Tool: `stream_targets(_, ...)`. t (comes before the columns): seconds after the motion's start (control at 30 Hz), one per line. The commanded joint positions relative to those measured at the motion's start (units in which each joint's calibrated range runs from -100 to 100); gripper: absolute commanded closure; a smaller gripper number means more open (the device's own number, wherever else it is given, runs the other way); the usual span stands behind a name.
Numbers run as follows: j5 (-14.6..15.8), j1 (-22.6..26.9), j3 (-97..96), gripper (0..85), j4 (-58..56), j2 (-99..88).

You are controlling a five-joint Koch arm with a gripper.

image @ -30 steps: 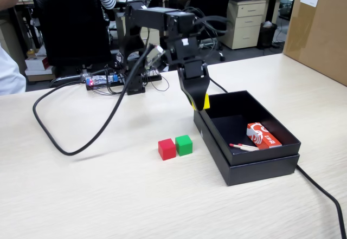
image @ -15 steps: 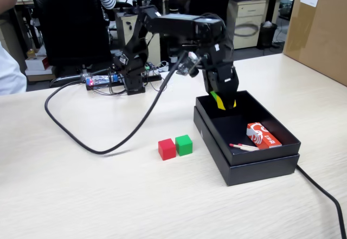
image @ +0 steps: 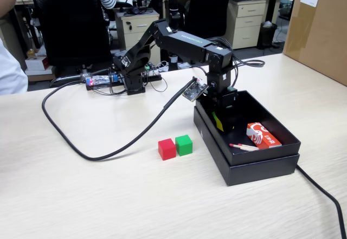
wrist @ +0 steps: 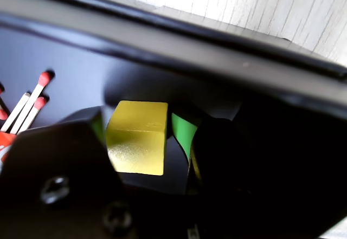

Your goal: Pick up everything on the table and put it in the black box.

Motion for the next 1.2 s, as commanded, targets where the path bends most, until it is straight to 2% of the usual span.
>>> stream_targets(0.0, 0.0, 0.2, 0.7, 49.3, 1.6, -9.1)
stream_targets(0.1, 0.0, -0.6, -2.6, 42.6, 1.6, -23.8)
stream_targets(0.3, -0.5, -3.5, -8.6, 42.7, 1.0, -46.9)
stream_targets(0.37, -2.9, -5.5, -12.5, 42.4, 1.0, -51.4)
stream_targets(0.43, -4.4, -7.1, -15.0, 38.7, 1.0, -52.2)
stream_targets(0.57, -5.6, -8.9, -18.3, 36.7, 1.1, -49.7)
stream_targets(0.83, -6.7, -11.1, -16.6, 35.9, 1.3, -29.8)
stream_targets(1.17, -6.7, -11.7, -8.5, 37.0, 1.3, -13.1)
